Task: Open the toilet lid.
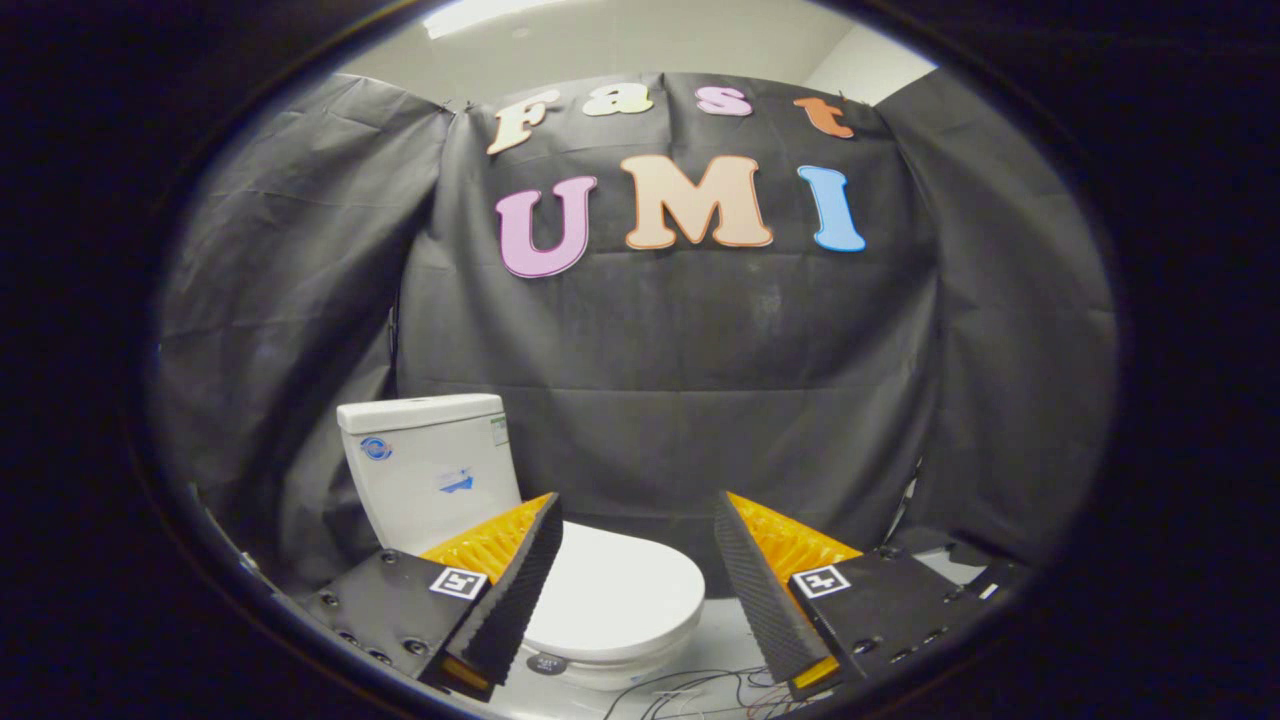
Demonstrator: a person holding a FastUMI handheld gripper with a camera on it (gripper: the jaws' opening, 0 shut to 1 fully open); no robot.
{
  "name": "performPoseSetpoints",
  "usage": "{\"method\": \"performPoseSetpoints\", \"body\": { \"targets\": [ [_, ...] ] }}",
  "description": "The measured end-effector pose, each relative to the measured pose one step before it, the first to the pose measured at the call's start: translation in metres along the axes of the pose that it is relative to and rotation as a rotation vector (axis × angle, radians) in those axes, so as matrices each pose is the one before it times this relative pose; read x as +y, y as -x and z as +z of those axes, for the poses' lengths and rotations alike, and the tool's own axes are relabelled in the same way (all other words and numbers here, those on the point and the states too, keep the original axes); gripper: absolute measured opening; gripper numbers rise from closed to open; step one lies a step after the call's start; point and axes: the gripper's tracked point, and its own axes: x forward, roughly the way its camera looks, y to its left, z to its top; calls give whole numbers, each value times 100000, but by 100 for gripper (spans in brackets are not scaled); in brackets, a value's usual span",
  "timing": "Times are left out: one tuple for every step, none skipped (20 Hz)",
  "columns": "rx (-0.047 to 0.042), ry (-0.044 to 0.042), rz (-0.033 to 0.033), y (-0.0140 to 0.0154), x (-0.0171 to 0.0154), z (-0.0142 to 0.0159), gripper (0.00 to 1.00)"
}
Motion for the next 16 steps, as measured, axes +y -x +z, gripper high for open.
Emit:
{"method": "performPoseSetpoints", "body": {
  "targets": [
    [-2651,-1289,-145,-271,163,347,95],
    [-1426,-654,-621,-156,222,-77,95],
    [-870,142,-1162,-399,153,-67,95],
    [-893,-145,-1127,-303,129,-21,95],
    [-726,-609,-1348,-313,194,105,95],
    [-1318,-757,-2373,-459,9,160,95],
    [-1740,-1254,-3488,-459,-124,264,95],
    [-1798,-2148,-3589,-517,-117,359,94],
    [-1254,-2243,-2939,-424,83,123,93],
    [-1478,-2519,-3047,-286,118,39,92],
    [-1779,-2456,-3274,-343,86,141,91],
    [-1724,-2101,-3477,-191,43,82,90],
    [-1334,-1364,-3703,-201,-17,-77,89],
    [-925,-1371,-2570,-168,227,-266,88],
    [-366,-1685,-1647,98,382,-293,88],
    [-200,-1886,-2206,153,326,-362,87]
  ]
}}
